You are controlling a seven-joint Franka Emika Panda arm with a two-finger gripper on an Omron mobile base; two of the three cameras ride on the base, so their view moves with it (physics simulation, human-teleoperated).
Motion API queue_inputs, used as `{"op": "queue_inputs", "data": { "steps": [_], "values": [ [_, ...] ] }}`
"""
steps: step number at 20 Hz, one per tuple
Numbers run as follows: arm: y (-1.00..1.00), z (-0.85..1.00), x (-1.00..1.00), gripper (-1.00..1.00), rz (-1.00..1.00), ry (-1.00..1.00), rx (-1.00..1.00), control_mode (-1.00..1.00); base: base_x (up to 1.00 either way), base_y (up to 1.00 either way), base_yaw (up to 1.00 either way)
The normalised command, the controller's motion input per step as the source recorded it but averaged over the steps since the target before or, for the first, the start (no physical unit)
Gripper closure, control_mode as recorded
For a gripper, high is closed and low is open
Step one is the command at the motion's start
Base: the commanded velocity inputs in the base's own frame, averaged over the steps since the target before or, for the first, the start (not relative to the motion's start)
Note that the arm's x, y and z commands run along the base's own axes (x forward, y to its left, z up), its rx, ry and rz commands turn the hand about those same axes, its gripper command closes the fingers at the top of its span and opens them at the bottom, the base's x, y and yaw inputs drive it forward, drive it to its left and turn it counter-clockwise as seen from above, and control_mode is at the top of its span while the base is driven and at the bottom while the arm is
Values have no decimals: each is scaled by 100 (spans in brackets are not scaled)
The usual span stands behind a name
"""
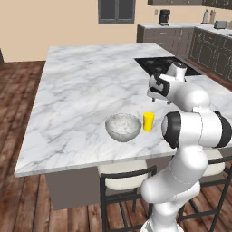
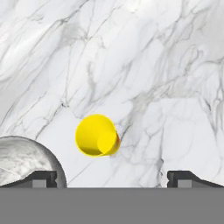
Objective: Place the cup inside the bowl on the dining table and move the bowl to any counter.
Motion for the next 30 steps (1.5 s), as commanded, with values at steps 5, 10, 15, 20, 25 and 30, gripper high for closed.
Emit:
{"op": "queue_inputs", "data": {
  "steps": [5, 10, 15, 20, 25, 30],
  "values": [
    [0, 0, 0, -100, 1, 0, 3, -100, 0, 0, 0],
    [0, 0, 0, -100, 2, 0, 6, -100, 0, 0, 0],
    [0, -1, 0, -100, 3, 0, 3, -100, 0, 0, 0],
    [0, -7, 0, -100, 1, 0, 0, -100, 0, 0, 0],
    [0, -23, 0, -100, 1, 0, 0, -100, 0, 0, 0],
    [0, -28, 0, -100, 1, 0, 0, -100, 0, 0, 0]
  ]
}}
